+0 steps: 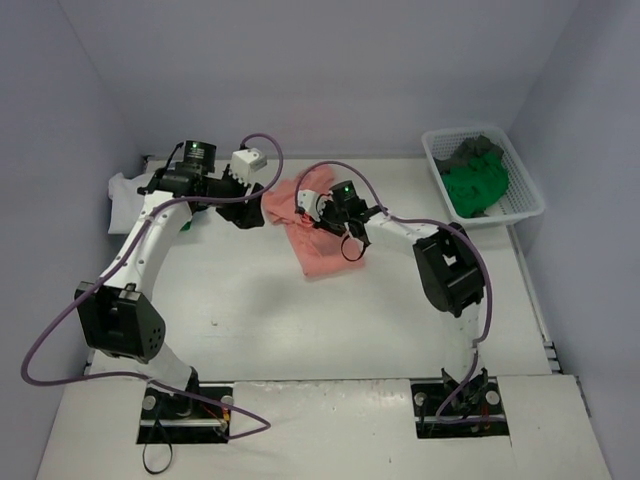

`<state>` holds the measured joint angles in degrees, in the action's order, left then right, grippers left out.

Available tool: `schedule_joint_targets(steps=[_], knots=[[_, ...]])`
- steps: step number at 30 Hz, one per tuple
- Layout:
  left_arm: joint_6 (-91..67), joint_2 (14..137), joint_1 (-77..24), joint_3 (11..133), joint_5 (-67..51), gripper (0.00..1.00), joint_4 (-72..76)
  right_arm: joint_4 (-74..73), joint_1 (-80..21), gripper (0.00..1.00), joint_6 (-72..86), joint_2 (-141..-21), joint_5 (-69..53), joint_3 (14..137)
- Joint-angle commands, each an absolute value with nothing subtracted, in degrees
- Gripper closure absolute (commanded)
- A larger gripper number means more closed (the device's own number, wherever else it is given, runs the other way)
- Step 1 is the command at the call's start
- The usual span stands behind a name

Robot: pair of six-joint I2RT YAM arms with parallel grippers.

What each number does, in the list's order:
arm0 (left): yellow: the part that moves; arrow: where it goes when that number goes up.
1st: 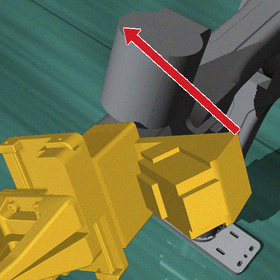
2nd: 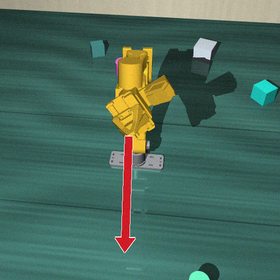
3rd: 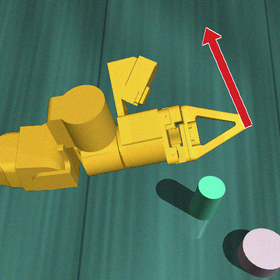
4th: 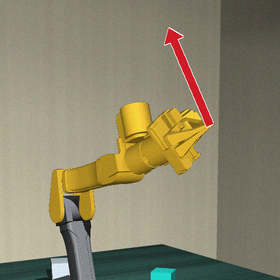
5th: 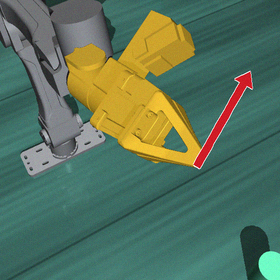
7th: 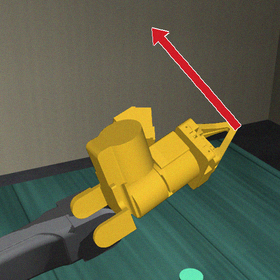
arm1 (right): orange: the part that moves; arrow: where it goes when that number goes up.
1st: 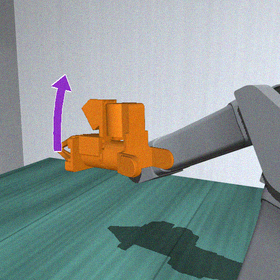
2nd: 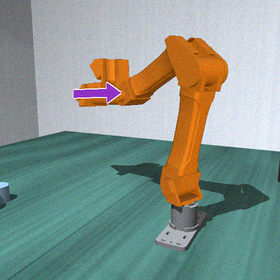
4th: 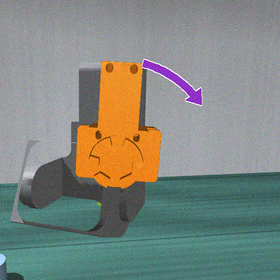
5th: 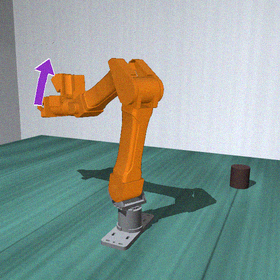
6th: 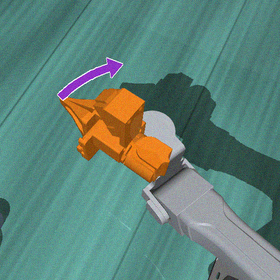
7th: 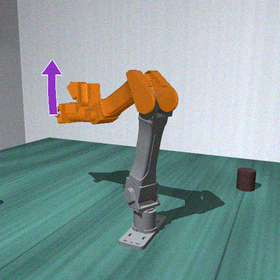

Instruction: Fold and stack the t-shirts

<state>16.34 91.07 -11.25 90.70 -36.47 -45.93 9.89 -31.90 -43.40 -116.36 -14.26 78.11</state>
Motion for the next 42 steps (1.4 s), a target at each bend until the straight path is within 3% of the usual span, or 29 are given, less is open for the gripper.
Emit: schedule_joint_targets(steps=[1, 12, 16, 17, 18, 24, 26, 34, 35, 36, 42], knots=[[17.1, 91.0, -11.2, 92.8, -38.1, 0.43, -43.7, 15.2, -31.4, 1.00, -42.1, -118.5, -12.4, 83.0], [17.1, 91.2, -11.2, 91.9, -38.0, 0.43, -43.5, 17.7, -30.3, 1.00, -40.6, -129.2, -4.1, 92.4], [17.0, 91.1, -11.2, 91.8, -38.1, 0.43, -43.4, 19.8, -30.2, 0.81, -38.5, -126.3, -2.0, 91.1], [16.9, 91.0, -11.2, 91.7, -38.2, 0.43, -43.5, 20.3, -30.1, 0.69, -38.1, -124.2, -1.4, 90.2], [16.9, 90.9, -11.2, 91.6, -38.2, 0.43, -43.4, 21.3, -30.1, 0.65, -37.2, -123.1, -0.5, 89.8], [16.8, 89.8, -11.2, 91.8, -38.0, 0.43, -43.2, 22.6, -30.1, 0.53, -34.5, -110.9, 3.8, 85.6], [16.7, 89.7, -11.2, 91.9, -38.2, 0.43, -43.3, 20.4, -30.2, 0.44, -33.2, -105.8, 2.3, 84.8], [16.8, 88.2, -11.3, 91.2, -38.3, 0.43, -43.3, -7.2, -35.4, 0.42, -38.2, -98.3, -6.9, 83.3], [16.8, 88.0, -11.3, 91.2, -38.3, 0.43, -43.3, -8.1, -36.4, 0.36, -39.2, -97.7, -6.7, 81.2], [16.8, 87.9, -11.3, 91.2, -38.3, 0.43, -43.4, -8.1, -37.3, 0.22, -40.2, -97.0, -6.3, 76.5], [17.1, 87.3, -11.3, 91.0, -38.1, 0.43, -43.8, -6.2, -39.9, 0.16, -42.7, -95.1, -8.0, 65.9]])
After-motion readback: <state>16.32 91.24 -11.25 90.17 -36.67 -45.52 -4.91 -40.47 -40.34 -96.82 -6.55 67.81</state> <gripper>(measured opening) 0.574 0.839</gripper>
